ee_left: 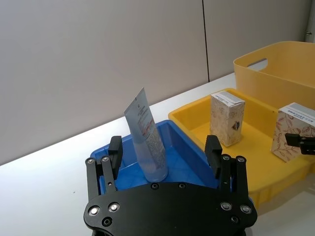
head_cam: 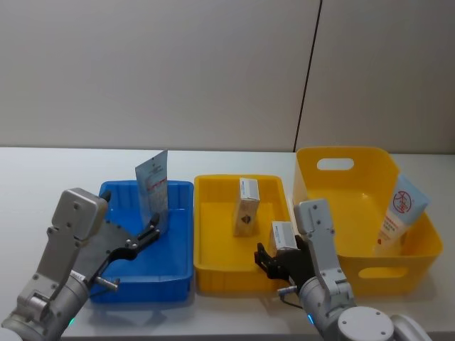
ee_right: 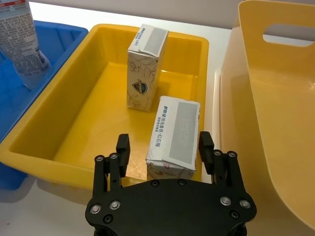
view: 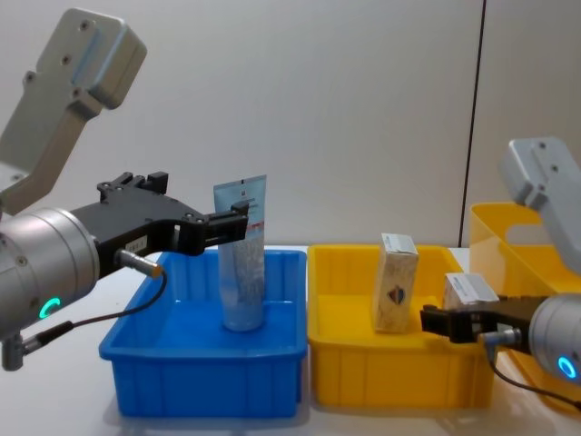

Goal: Bimanual collaborative sorting of washing and personal care products

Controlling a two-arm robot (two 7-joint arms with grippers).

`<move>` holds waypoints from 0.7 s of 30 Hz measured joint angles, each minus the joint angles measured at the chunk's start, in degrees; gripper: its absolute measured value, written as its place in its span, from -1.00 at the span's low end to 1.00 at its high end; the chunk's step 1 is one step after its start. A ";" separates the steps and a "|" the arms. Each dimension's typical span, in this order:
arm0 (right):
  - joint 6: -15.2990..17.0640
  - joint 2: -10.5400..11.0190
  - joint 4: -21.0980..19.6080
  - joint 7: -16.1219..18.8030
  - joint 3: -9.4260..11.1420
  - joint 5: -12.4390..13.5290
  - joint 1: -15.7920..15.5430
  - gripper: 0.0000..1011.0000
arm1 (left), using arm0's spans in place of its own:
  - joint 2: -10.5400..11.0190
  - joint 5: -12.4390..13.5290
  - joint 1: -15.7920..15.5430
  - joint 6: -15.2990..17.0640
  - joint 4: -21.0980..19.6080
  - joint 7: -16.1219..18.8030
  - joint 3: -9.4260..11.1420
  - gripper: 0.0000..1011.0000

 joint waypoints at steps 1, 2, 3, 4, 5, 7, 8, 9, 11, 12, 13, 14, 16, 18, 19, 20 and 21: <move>-0.02 -0.02 0.06 0.01 0.00 -0.01 0.01 0.69 | 0.00 0.00 0.00 0.00 0.00 0.00 0.00 0.98; -0.03 -0.04 0.10 0.01 0.00 -0.02 0.02 0.64 | 0.00 0.00 0.00 0.00 0.00 0.00 0.00 0.98; -0.06 -0.08 0.17 0.03 0.00 -0.04 0.03 0.57 | 0.00 0.00 0.00 0.00 0.00 0.00 0.00 0.98; -0.08 -0.10 0.20 0.04 0.00 -0.06 0.03 0.45 | 0.00 0.00 0.00 0.00 0.00 0.00 0.00 0.98; -0.08 -0.11 0.25 0.05 0.00 -0.06 0.03 0.45 | 0.00 0.00 0.00 0.00 0.00 0.00 0.00 0.98; -0.11 -0.14 0.33 0.06 0.00 -0.09 0.04 0.33 | 0.00 0.00 0.00 0.00 0.00 0.00 0.00 0.98; -0.11 -0.15 0.37 0.07 0.00 -0.11 0.05 0.21 | 0.00 0.00 0.00 0.00 0.00 0.00 0.00 0.98; -0.12 -0.16 0.39 0.07 0.00 -0.12 0.06 0.18 | 0.00 0.00 0.00 0.00 0.00 0.00 0.00 0.98; -0.13 -0.18 0.43 0.08 0.00 -0.13 0.06 0.06 | 0.00 0.00 0.00 0.00 0.01 0.00 0.00 0.98; -0.14 -0.19 0.47 0.09 0.00 -0.14 0.07 -0.02 | 0.00 0.00 0.00 0.00 0.00 0.00 0.00 0.98; -0.14 -0.20 0.49 0.09 0.00 -0.15 0.07 -0.06 | 0.00 0.00 0.00 0.00 0.00 0.00 0.00 0.98; -0.15 -0.20 0.51 0.10 0.00 -0.15 0.07 -0.13 | 0.00 0.00 0.00 0.00 0.00 0.00 0.00 0.98; -0.17 -0.21 0.55 0.11 0.00 -0.17 0.09 -0.23 | 0.00 0.00 0.00 0.00 0.00 0.00 0.00 0.98; -0.18 -0.23 0.58 0.12 0.00 -0.18 0.10 -0.26 | 0.00 0.00 0.00 0.00 0.00 0.00 0.00 0.98; -0.18 -0.23 0.59 0.13 0.00 -0.19 0.10 -0.27 | 0.00 0.00 0.00 0.00 0.00 0.00 0.00 0.98; -0.18 -0.23 0.59 0.13 0.00 -0.19 0.10 -0.27 | 0.00 0.00 0.00 0.00 0.01 0.00 0.00 0.98; -0.19 -0.24 0.60 0.14 0.00 -0.20 0.10 -0.27 | 0.00 0.00 0.00 0.00 0.01 0.00 0.00 0.98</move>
